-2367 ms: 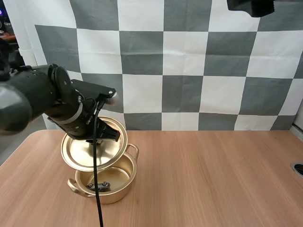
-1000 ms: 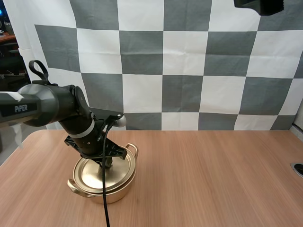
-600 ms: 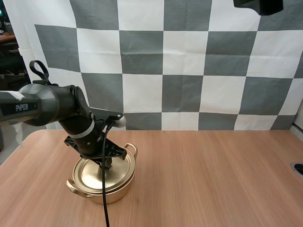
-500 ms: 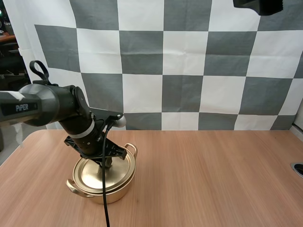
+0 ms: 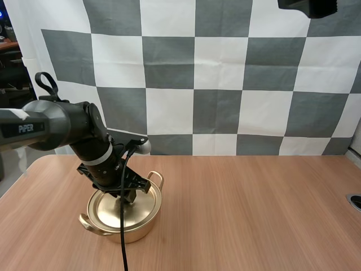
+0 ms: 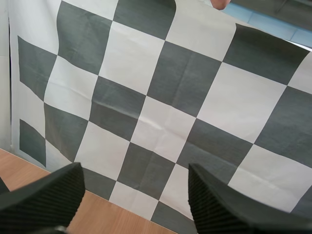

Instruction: Open the pot, put the car inside, and close it

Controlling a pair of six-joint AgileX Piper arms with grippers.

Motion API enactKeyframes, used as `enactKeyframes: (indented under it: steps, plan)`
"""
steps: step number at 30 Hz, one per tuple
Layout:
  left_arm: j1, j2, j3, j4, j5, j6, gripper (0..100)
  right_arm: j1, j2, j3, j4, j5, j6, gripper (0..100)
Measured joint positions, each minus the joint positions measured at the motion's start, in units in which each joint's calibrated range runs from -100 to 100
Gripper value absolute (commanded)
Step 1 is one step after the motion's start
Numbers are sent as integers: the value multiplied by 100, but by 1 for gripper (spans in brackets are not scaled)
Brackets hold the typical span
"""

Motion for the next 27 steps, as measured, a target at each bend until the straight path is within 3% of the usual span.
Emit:
enactKeyframes:
  steps: [1,22,27]
  plan:
    - [0,0,0,0,53,46,100,0,0,0,0,0,0,100]
    - [0,-11,-12,0,320,190,100,0,0,0,38,0,0,100]
    - [0,-119,-426,42,474,190,100,0,0,0,103,0,0,100]
